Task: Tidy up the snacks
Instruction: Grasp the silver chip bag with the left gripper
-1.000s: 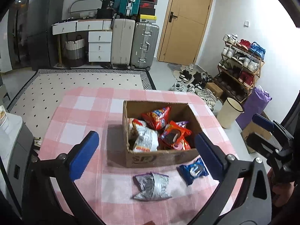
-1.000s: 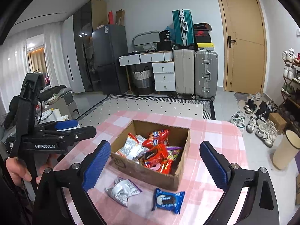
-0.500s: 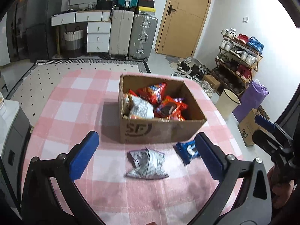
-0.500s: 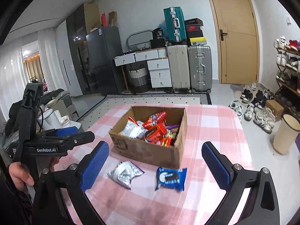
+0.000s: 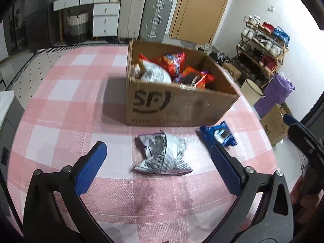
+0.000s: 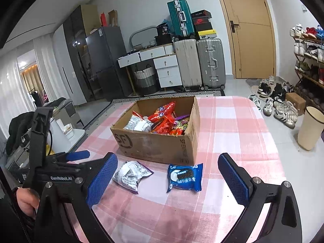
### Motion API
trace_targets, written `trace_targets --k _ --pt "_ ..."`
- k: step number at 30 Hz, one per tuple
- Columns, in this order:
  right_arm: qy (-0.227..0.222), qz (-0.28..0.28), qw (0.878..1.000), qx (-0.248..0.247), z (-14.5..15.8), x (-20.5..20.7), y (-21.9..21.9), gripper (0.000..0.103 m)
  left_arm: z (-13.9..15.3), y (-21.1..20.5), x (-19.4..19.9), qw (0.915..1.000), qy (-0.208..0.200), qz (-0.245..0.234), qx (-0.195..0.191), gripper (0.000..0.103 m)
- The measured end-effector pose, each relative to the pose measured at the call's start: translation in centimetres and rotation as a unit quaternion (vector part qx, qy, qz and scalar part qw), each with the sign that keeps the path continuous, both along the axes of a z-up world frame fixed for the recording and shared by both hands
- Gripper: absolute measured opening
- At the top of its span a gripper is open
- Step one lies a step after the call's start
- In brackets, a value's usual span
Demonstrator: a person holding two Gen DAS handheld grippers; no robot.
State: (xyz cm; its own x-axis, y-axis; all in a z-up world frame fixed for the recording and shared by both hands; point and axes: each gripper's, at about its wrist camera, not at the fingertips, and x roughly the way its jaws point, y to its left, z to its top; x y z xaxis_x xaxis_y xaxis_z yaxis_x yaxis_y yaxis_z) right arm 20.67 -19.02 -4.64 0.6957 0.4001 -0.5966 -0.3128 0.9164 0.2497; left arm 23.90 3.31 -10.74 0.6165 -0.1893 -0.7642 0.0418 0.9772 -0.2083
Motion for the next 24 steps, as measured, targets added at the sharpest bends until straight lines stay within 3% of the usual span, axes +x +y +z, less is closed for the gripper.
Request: trace_targets --k 14,16,17,19,22,24 --pt "0.043 -0.012 0.999 0.013 -4.8 1.6 -0.7 0.101 -7.4 -1.5 4.7 0.9981 0.059 -0.019 -0.002 0.100" --pt "0.045 -0.013 0.999 0.014 -5.0 1.6 -0.7 0.101 -8.1 -1.6 5.6 0.9977 0.066 -0.015 0.000 0.092" --pt "0.047 -0.013 0.999 0.015 -5.3 1.8 -0.7 0.101 -8.5 -1.6 6.0 0.9974 0.070 -0.013 -0.002 0.082" --pt "0.050 -0.014 0.999 0.016 -5.5 1.8 -0.8 0.101 -8.9 -1.5 6.6 0.9975 0.068 -0.015 -0.013 0.078" --pt "0.055 -0.016 0.998 0.020 -6.0 1.9 -1.0 0.101 -9.1 -2.3 7.4 0.9960 0.071 -0.046 -0.030 0.048" --pt "0.058 -0.016 0.998 0.021 -6.3 2.0 -1.0 0.101 -9.0 -3.0 7.6 0.9961 0.068 -0.052 -0.020 0.044"
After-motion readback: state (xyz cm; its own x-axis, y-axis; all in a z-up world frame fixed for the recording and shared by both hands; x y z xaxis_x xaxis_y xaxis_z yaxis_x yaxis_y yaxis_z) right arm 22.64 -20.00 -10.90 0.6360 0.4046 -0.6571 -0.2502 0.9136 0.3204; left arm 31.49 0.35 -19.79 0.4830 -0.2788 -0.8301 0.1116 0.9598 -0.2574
